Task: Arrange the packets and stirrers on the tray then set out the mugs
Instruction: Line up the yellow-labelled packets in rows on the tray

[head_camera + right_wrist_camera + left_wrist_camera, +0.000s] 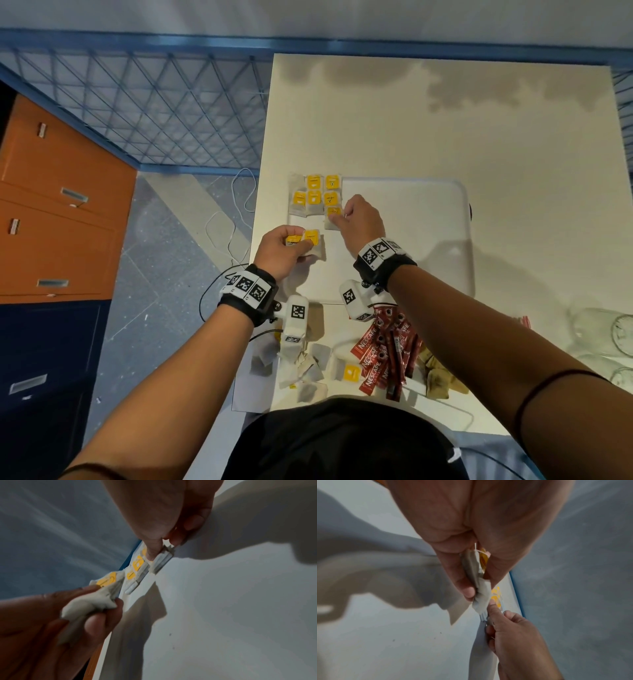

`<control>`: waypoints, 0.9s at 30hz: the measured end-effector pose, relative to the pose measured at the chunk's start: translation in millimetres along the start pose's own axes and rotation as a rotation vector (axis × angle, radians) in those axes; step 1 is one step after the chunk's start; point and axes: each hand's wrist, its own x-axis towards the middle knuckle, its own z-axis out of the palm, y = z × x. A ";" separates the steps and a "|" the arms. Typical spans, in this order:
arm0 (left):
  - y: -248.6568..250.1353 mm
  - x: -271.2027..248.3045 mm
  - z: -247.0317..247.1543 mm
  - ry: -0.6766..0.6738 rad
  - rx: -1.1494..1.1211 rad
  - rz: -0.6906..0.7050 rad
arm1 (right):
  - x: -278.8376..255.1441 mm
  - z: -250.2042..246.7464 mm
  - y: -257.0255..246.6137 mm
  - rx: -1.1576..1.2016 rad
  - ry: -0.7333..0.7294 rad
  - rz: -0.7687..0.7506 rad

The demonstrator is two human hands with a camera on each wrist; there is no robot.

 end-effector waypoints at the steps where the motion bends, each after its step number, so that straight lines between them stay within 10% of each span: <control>1: -0.7 -0.1 -0.6 0.005 0.008 0.001 | -1.7 -1.0 -1.7 -0.004 0.000 -0.010; 13: 5.6 -0.1 -7.8 0.038 0.050 0.072 | -37.1 -1.8 -4.5 0.236 -0.379 -0.178; 27: 10.0 5.7 -17.0 0.087 -0.016 0.045 | -7.8 6.6 -18.6 -0.015 -0.163 -0.126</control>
